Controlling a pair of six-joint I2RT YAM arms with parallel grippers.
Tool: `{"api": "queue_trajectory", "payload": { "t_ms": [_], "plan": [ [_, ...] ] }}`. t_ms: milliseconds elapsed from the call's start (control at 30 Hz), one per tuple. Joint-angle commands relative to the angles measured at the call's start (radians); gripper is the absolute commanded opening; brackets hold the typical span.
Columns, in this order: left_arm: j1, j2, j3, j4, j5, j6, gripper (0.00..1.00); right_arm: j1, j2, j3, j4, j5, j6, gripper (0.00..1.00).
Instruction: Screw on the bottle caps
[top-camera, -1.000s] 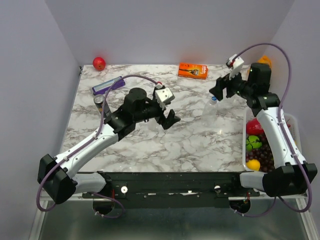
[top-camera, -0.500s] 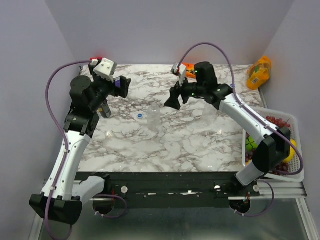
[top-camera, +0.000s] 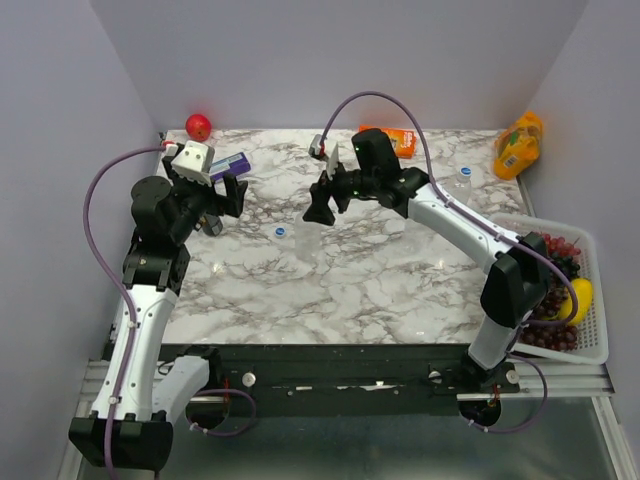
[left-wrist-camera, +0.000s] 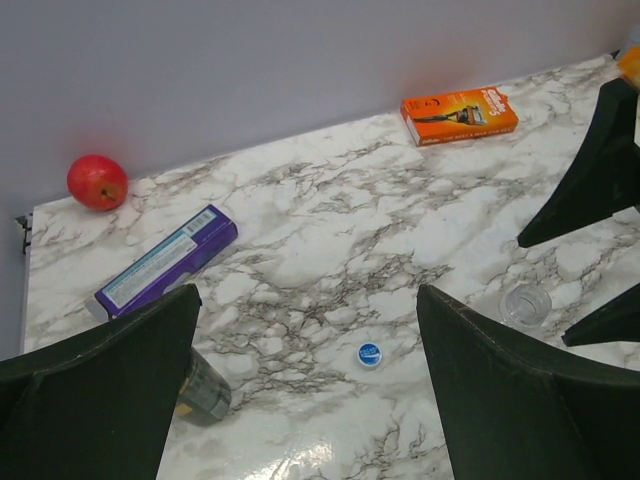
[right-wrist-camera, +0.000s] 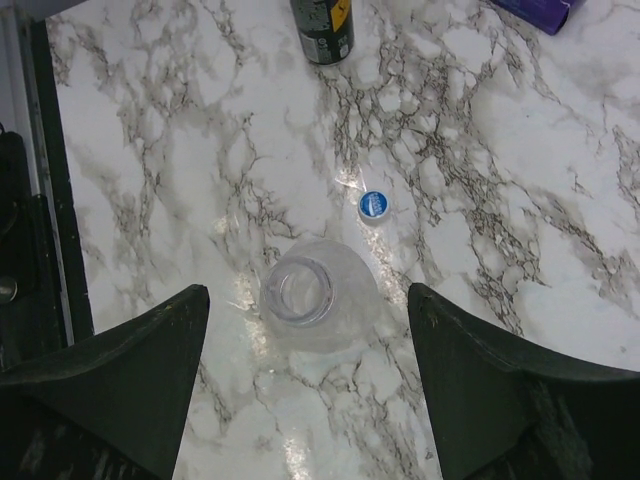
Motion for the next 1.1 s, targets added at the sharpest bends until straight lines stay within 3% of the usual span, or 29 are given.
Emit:
{"api": "queue_trajectory", "payload": {
  "t_ms": [0, 167, 267, 300, 400, 600, 833, 1067],
  "plan": [
    [0.011, -0.018, -0.037, 0.008, 0.072, -0.038, 0.98, 0.021, 0.052, 0.04, 0.027, 0.053, -0.013, 0.86],
    [0.013, -0.025, -0.071, 0.008, 0.124, -0.034, 0.98, 0.027, 0.082, 0.049, 0.035, 0.087, -0.034, 0.71],
    [0.013, -0.025, -0.11, 0.017, 0.156, -0.014, 0.99, 0.027, 0.074, 0.049, 0.042, 0.079, -0.056, 0.49],
    [0.013, -0.022, -0.124, 0.026, 0.205, -0.008, 0.99, 0.029, 0.066, 0.05, 0.042, 0.075, -0.057, 0.35],
    [0.001, -0.022, -0.195, 0.052, 0.338, 0.038, 0.99, 0.027, 0.043, 0.075, 0.032, 0.065, -0.053, 0.19],
    [-0.139, -0.046, -0.293, 0.037, 0.417, 0.14, 0.99, 0.027, -0.03, 0.147, -0.04, -0.076, -0.007, 0.13],
    [-0.182, -0.003, -0.313, 0.118, 0.422, 0.115, 0.99, 0.027, -0.067, 0.156, -0.074, -0.209, 0.058, 0.12],
    [-0.248, 0.072, -0.301, 0.141, 0.412, 0.135, 0.99, 0.029, -0.086, 0.139, 0.001, -0.358, 0.159, 0.12]
  ]
}}
